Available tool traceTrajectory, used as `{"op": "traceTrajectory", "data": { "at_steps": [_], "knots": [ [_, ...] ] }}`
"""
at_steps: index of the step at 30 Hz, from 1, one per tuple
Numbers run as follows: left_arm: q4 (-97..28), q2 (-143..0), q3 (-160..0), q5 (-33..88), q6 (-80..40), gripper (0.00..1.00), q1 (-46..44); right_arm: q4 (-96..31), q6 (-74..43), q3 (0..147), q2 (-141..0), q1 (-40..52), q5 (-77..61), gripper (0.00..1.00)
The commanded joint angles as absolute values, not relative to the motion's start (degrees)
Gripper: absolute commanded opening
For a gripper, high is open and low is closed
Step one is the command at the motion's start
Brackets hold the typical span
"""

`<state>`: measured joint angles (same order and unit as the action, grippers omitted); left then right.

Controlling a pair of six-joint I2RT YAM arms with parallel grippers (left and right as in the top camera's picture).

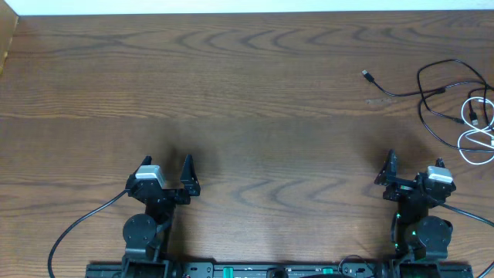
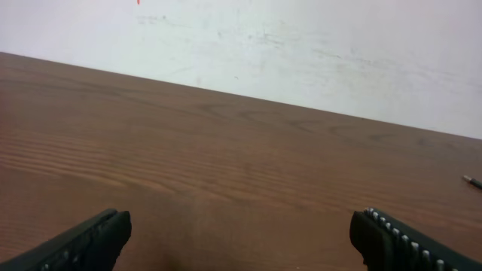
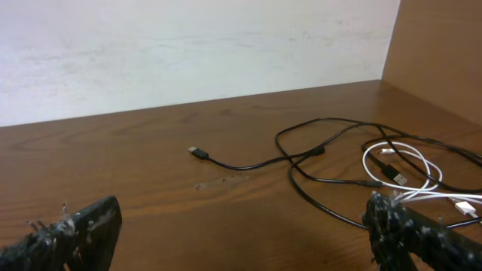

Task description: Untangle cables

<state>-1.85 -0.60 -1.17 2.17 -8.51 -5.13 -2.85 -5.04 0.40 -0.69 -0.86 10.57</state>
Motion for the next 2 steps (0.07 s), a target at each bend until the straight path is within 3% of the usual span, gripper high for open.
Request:
{"op": "traceTrajectory", "data": {
  "at_steps": [1, 2],
  "knots": [
    [-4.2, -0.4, -0.2, 0.4, -7.5, 0.98, -4.9, -3.0, -5.7, 0.3, -0.4, -0.8, 11.4, 0.99],
    [-4.2, -0.4, -0.2, 0.4, -7.5, 0.98, -4.9, -3.0, -5.7, 0.3, -0.4, -0.8, 11.4, 0.99]
  ]
}}
